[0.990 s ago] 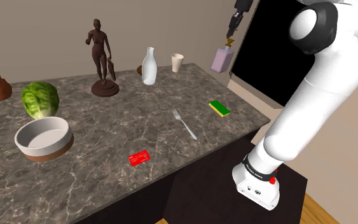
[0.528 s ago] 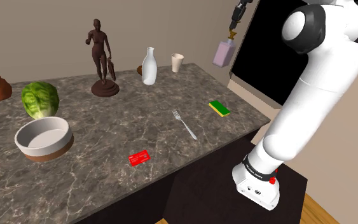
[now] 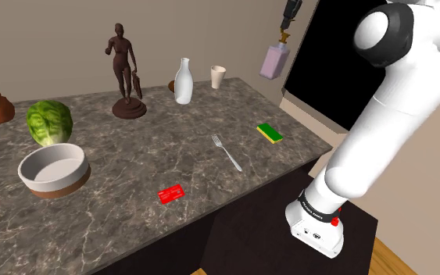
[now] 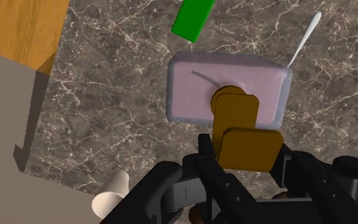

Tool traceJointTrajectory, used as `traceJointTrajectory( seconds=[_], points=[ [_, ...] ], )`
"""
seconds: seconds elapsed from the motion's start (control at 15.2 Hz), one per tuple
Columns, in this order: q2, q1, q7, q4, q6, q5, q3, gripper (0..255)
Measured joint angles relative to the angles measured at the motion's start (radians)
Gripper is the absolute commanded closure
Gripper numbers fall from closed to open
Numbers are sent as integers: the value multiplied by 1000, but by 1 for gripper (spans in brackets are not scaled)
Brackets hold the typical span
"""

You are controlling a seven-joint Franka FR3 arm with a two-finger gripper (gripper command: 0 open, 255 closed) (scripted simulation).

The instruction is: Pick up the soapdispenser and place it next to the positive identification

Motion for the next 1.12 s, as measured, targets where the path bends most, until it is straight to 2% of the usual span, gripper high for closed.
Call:
traceJointTrajectory(
  seconds=[0.4, 1.12],
  points=[
    [-181, 109, 194, -198, 59, -103, 113, 255],
    [-330, 213, 503, -363, 91, -142, 319, 255]
  ],
)
